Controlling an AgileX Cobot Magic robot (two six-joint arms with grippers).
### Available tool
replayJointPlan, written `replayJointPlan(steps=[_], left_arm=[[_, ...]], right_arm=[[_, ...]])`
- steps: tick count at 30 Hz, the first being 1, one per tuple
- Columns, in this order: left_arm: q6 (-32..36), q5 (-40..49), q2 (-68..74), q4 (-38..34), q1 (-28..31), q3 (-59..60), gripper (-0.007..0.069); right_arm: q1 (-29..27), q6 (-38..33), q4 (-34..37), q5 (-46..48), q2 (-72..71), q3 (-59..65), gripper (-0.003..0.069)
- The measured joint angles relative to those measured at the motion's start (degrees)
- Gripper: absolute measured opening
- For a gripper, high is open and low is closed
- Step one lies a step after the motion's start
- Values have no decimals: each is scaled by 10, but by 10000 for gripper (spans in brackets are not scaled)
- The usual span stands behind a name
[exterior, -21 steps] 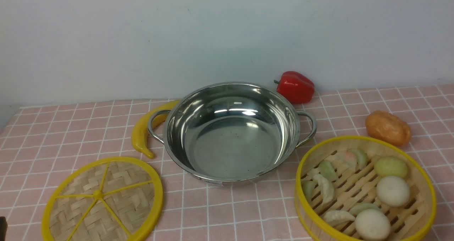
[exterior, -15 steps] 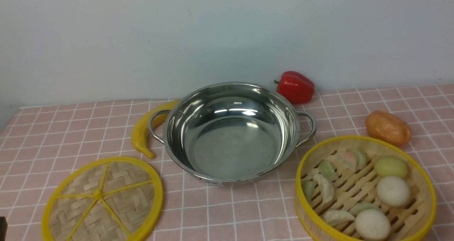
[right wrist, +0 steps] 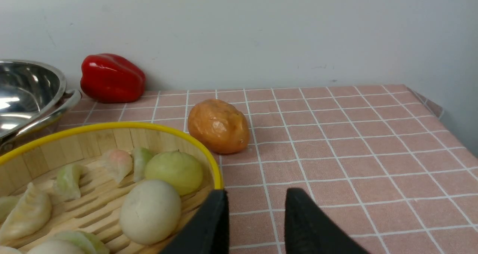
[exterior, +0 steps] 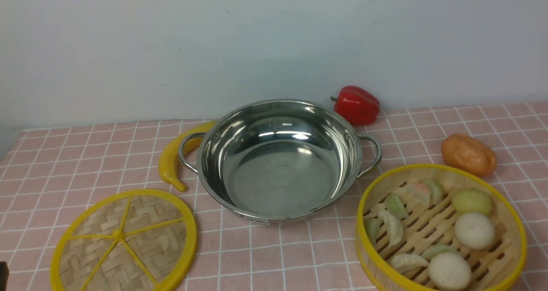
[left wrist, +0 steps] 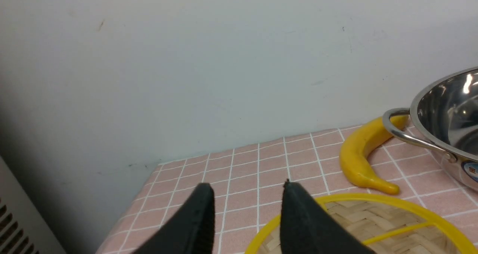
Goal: Place the steamer in the pot on the pink tablecloth, and put the lid on the steamer.
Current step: 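Reach for and grasp the rim of the bamboo steamer holding the buns with the right gripper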
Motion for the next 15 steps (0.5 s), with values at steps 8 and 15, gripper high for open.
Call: replayJointPlan(steps=[8, 15], left_arm=[[-97, -67, 0, -100, 0, 0, 243], [-287, -180, 0, -277, 0, 0, 243]], right_arm=[[0, 47, 78, -74, 0, 0, 240], [0, 154, 298, -236, 0, 0, 240]])
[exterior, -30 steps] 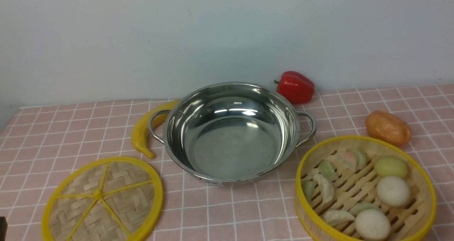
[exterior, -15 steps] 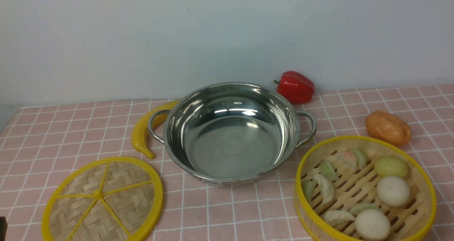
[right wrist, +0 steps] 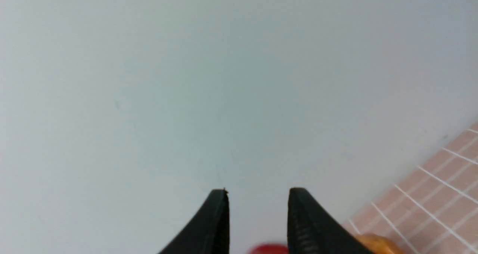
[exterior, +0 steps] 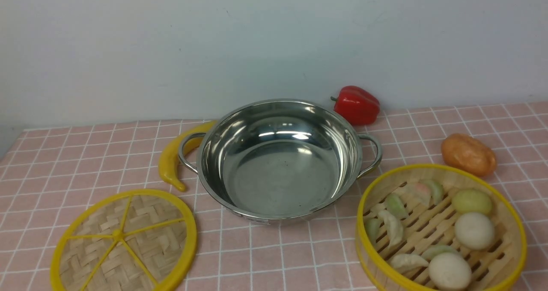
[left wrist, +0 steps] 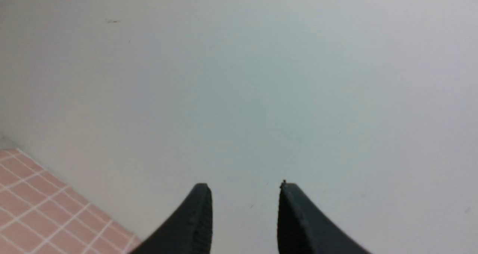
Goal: Place the steamer in the pot on the pink tablecloth, and put the lid on the steamer.
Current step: 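Reach for and grasp the rim of the bamboo steamer holding the buns with the right gripper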
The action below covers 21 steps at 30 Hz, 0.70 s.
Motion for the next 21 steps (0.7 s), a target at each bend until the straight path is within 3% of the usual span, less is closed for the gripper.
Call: replayJointPlan(steps=[6, 9, 12, 14, 16, 17, 18, 20, 21], left_arm=[[-27, -48, 0, -18, 0, 0, 243], [-61, -95, 0, -18, 0, 0, 243], [-142, -213, 1, -10, 0, -8, 243], [-176, -292, 5, 12, 0, -34, 243], [-168, -347, 18, 42, 0, -83, 243], [-152, -347, 30, 58, 0, -117, 243], [-119, -321, 45, 82, 0, -159, 243], [-85, -270, 63, 106, 0, -188, 243], [-47, -170, 93, 138, 0, -234, 243]], right_arm=[[0, 13, 56, -98, 0, 0, 240], [0, 58, 62, -166, 0, 0, 240], [0, 147, 57, -288, -1, -12, 240], [0, 147, 42, -365, 2, -44, 240], [0, 95, 16, -408, 15, -98, 240], [0, 36, -8, -412, 32, -127, 240], [0, -31, -34, -401, 49, -164, 240], [0, -95, -63, -362, 76, -207, 240], [0, -159, -103, -299, 111, -249, 240]])
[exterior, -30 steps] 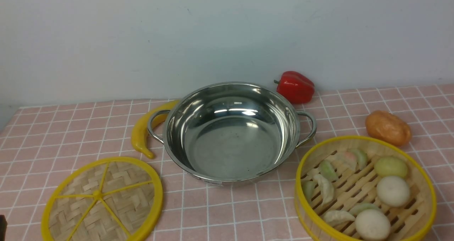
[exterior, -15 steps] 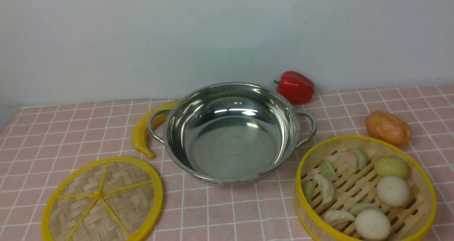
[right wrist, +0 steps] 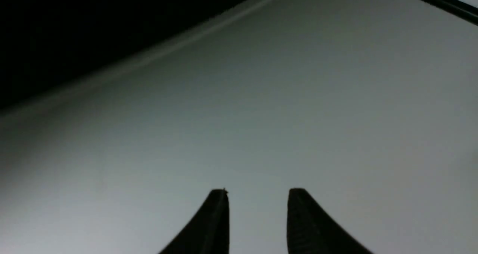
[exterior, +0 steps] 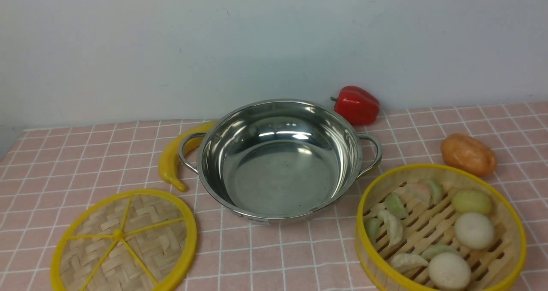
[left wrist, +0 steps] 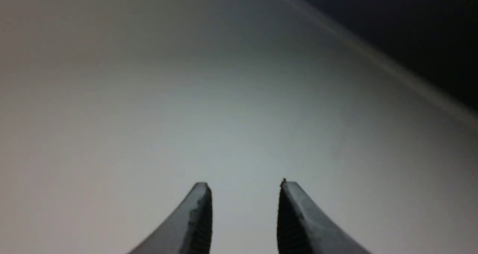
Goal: Place the steamer in the pot on the pink tablecloth, and put the lid on the steamer.
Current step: 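Reach for and grasp the rim of the bamboo steamer holding the buns with the right gripper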
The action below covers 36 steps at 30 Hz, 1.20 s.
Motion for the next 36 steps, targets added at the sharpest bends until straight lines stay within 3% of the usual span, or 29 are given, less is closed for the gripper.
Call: replayJointPlan(steps=[1, 4, 8, 9, 12, 15, 22, 36], left_arm=[[5, 0, 0, 5, 0, -5, 243], [64, 289, 96, 62, 0, -78, 243], [75, 513, 199, 73, 0, -101, 243], [75, 513, 205, 73, 0, -101, 243], [84, 650, 294, 77, 0, -101, 243], [100, 709, 357, 77, 0, -101, 243], [144, 751, 473, 77, 0, -101, 243], [148, 736, 503, 77, 0, -101, 243]], right_arm=[[0, -15, -9, 11, 5, -12, 240], [0, -84, -62, 258, 89, -97, 240], [0, -83, -70, 549, 192, -146, 240], [0, -83, -70, 549, 192, -147, 240], [0, -79, -51, 738, 279, -150, 240], [0, -70, -24, 822, 341, -150, 240], [0, -68, 11, 850, 483, -151, 240], [0, -68, 6, 733, 662, -152, 240]])
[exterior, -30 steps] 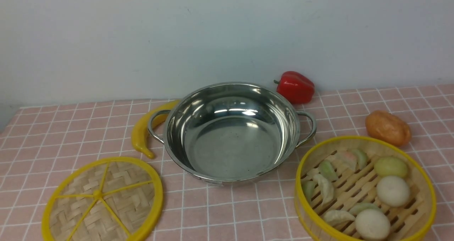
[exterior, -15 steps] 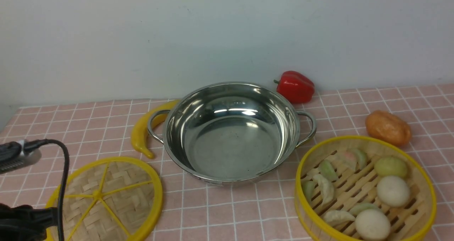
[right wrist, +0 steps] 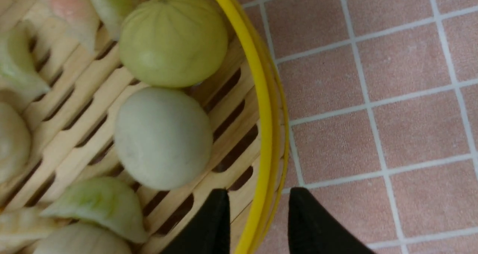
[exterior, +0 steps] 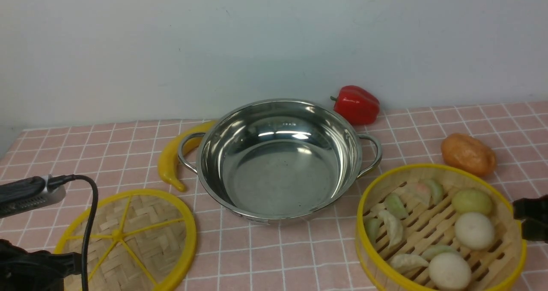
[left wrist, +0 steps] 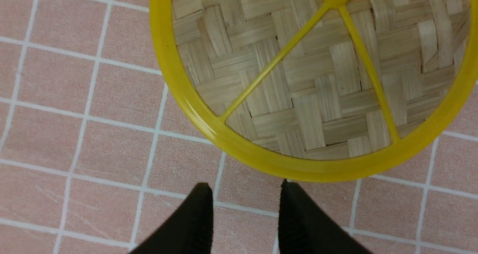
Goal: Place the steamer in the pot on the pink tablecloth, and put the lid on the steamer.
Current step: 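Reach for and grasp the rim of the bamboo steamer holding the buns with the right gripper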
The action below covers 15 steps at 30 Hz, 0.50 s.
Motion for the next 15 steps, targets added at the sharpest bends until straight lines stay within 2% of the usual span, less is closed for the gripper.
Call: replayJointPlan(steps=[10, 13, 15], left_arm=[[0, 0, 0, 0, 0, 0, 243], [0, 0, 0, 0, 0, 0, 243], [0, 0, 0, 0, 0, 0, 243]], right_arm=[[0, -1, -2, -77, 100, 0, 234], [1, -1, -2, -82, 113, -1, 202], [3, 0, 0, -80, 117, -4, 119]])
